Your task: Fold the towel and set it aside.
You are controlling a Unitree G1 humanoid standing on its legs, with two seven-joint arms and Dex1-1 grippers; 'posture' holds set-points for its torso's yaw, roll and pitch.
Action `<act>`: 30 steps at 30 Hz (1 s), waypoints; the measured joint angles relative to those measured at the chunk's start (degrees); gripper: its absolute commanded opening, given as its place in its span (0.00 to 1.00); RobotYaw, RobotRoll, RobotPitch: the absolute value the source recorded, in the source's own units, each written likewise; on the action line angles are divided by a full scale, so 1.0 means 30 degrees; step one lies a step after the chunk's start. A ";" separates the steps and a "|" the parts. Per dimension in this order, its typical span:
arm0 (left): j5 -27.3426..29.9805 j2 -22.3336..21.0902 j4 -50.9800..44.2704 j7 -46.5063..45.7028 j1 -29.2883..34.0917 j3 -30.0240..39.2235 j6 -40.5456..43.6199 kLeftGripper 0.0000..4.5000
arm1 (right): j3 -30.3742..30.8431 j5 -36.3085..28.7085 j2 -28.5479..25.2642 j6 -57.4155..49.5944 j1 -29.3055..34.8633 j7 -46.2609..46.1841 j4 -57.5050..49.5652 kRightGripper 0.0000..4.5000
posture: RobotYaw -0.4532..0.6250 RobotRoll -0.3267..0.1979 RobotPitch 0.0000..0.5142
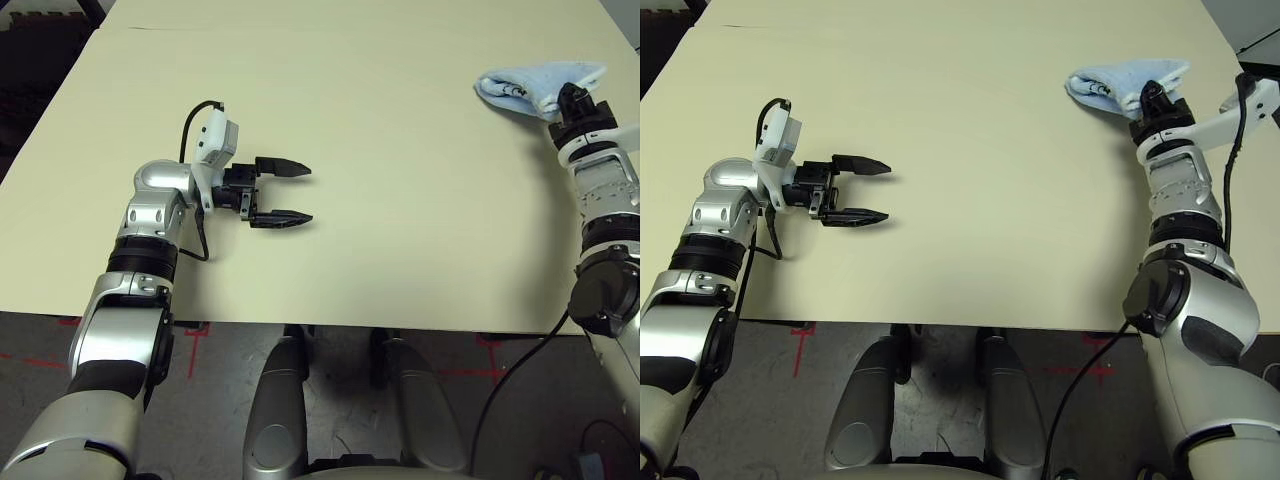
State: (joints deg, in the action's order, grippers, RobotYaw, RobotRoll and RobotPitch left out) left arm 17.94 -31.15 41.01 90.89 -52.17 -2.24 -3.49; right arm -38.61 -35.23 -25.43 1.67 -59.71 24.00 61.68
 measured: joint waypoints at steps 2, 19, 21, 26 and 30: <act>-0.0011 0.0085 0.0117 0.0004 -0.0145 0.0000 -0.0008 1.00 | -0.0075 -0.0044 0.0422 0.0364 0.0006 -0.0144 -0.0338 0.01 | 0.47 0.62 0.56; -0.0026 0.0201 0.0127 0.0042 -0.0289 0.0000 -0.0059 1.00 | -0.0246 -0.0600 0.1844 0.1571 0.0235 -0.2177 -0.1731 0.01 | 0.47 0.62 0.54; -0.0026 0.0200 0.0126 0.0041 -0.0288 0.0001 -0.0059 1.00 | -0.0226 -0.0594 0.1842 0.1551 0.0236 -0.2516 -0.1731 0.01 | 0.47 0.62 0.54; -0.0026 0.0201 0.0116 0.0039 -0.0287 0.0000 -0.0059 1.00 | -0.0134 -0.0606 0.1854 0.1009 0.0560 -0.2981 -0.1920 0.01 | 0.47 0.62 0.54; -0.0026 0.0202 0.0112 0.0034 -0.0284 0.0001 -0.0058 1.00 | -0.0114 -0.0640 0.2427 0.0614 0.1078 -0.3390 -0.2469 0.01 | 0.47 0.62 0.54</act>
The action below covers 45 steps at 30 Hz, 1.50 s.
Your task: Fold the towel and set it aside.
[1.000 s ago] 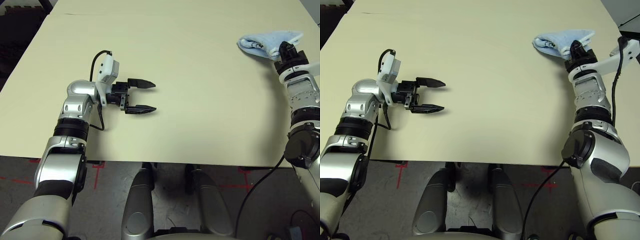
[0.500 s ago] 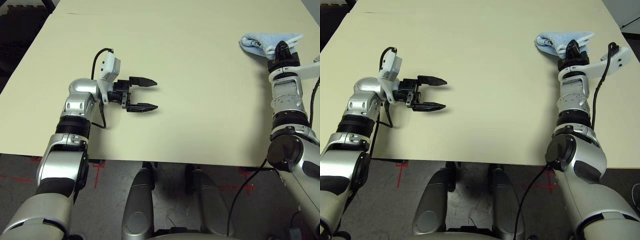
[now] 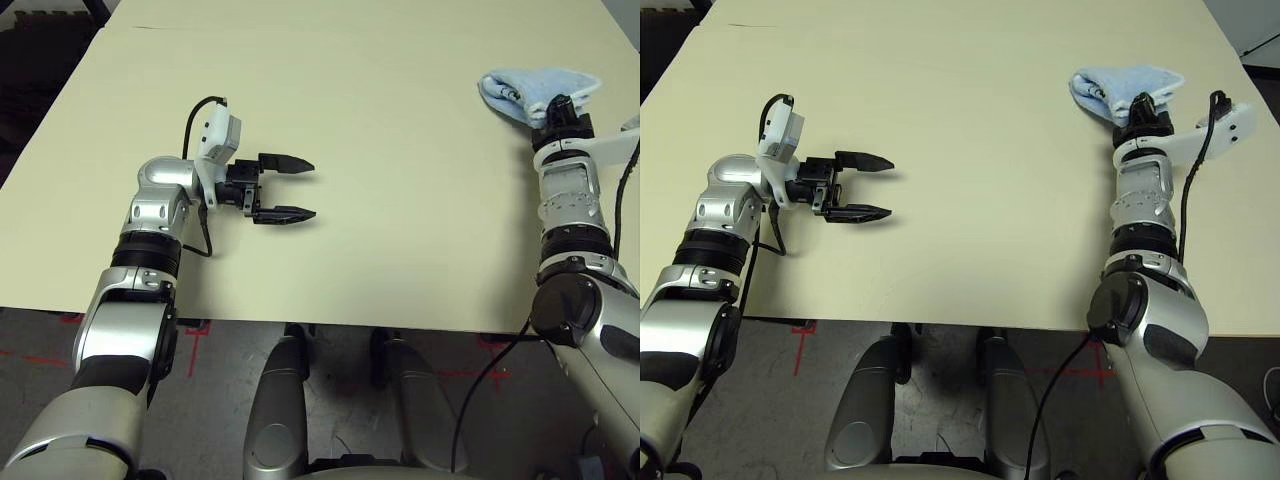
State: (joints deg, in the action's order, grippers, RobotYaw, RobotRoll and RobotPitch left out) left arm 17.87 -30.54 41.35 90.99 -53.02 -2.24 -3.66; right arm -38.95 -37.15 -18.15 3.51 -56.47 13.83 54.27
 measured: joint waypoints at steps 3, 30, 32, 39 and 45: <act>0.0000 0.0013 -0.0006 0.0000 0.0000 -0.0001 0.0001 1.00 | 0.0043 -0.0021 0.0197 -0.0526 0.0212 -0.0519 -0.0416 0.20 | 0.47 0.62 0.54; -0.0250 0.0263 0.0775 -0.0982 -0.0214 0.0043 0.0088 1.00 | 0.3440 -0.3286 0.0145 -1.4957 0.5387 -0.8094 -1.7336 0.99 | 0.44 0.62 0.54; -0.0241 0.0401 0.0780 -0.1390 -0.0219 0.0190 0.0182 1.00 | 0.4664 -0.1966 -0.0705 -1.3294 0.5395 -0.5736 -1.7151 0.99 | 0.45 0.62 0.53; -0.0134 0.1752 0.0791 -0.7832 -0.0250 0.2414 0.0567 1.00 | 0.8587 0.3964 -0.2341 -0.3331 0.4844 0.2290 -1.0668 0.99 | 0.48 0.62 0.53; -0.0473 0.2588 0.1552 -1.6278 -0.0189 0.4880 -0.0865 1.00 | 0.8422 0.5819 -0.1554 0.2700 0.3056 0.2967 -0.4740 0.99 | 0.51 0.62 0.53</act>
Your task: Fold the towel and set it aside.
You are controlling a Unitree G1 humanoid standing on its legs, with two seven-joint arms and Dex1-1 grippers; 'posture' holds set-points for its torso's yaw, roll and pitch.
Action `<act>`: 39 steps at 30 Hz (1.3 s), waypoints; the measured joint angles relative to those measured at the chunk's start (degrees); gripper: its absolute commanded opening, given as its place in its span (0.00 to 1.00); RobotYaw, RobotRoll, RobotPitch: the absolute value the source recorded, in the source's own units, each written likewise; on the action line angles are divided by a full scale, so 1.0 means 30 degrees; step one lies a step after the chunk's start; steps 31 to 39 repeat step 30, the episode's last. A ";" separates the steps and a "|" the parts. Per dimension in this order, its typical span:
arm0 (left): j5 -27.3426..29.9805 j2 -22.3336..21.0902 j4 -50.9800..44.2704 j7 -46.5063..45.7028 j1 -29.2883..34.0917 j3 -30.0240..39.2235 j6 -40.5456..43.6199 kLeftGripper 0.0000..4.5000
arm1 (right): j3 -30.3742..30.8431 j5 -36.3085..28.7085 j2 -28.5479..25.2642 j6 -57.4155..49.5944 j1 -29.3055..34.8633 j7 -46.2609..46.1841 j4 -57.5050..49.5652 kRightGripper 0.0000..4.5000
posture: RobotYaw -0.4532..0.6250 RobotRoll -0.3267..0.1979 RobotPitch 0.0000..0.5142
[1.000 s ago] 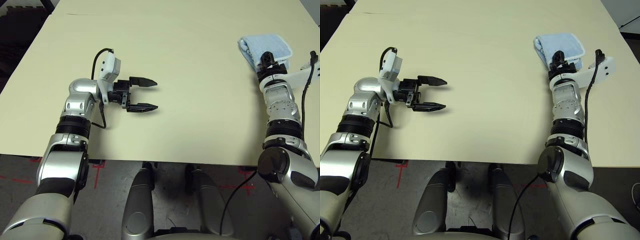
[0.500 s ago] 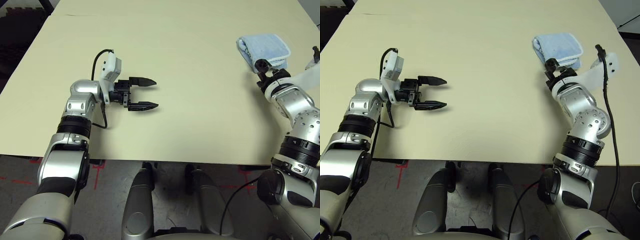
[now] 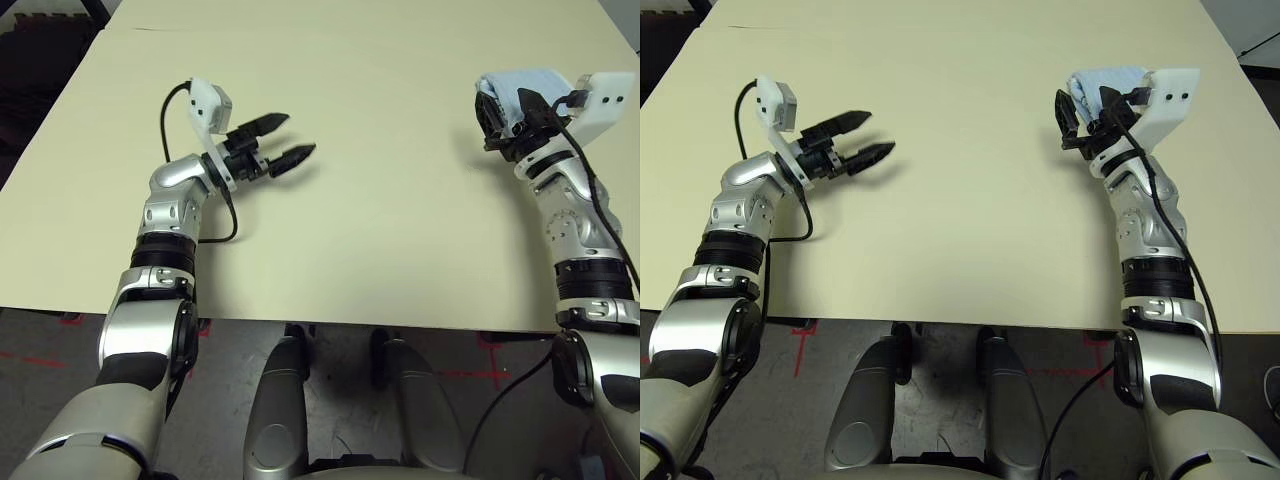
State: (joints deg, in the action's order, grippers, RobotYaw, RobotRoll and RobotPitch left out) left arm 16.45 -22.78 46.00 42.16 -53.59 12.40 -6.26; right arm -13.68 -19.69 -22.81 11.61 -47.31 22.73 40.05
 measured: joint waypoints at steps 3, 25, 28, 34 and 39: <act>-0.0641 0.0001 0.1384 -0.4456 -0.0079 0.0916 -0.1608 1.00 | -0.0164 0.0534 0.0438 0.1741 -0.0835 -0.0433 0.2093 0.99 | 0.52 0.62 0.52; -0.4226 -0.0117 0.6185 -1.1464 -0.2242 -0.0077 -0.5449 1.00 | -0.1455 0.1109 0.0183 0.2671 -0.2572 -0.1794 0.6103 0.99 | 0.46 0.62 0.49; -0.4207 -0.0118 0.6412 -1.0874 -0.2299 -0.0075 -0.5448 1.00 | -0.1468 0.1111 0.0168 0.2670 -0.2573 -0.1660 0.5964 0.99 | 0.45 0.62 0.49; -0.4205 -0.0079 0.6660 -1.0309 -0.2308 -0.0090 -0.5433 1.00 | -0.1531 0.1110 -0.0044 0.2669 -0.2572 -0.1590 0.5891 0.99 | 0.45 0.62 0.48; -0.4205 -0.0079 0.6660 -1.0309 -0.2308 -0.0090 -0.5433 1.00 | -0.1531 0.1110 -0.0044 0.2669 -0.2572 -0.1590 0.5891 0.99 | 0.45 0.62 0.48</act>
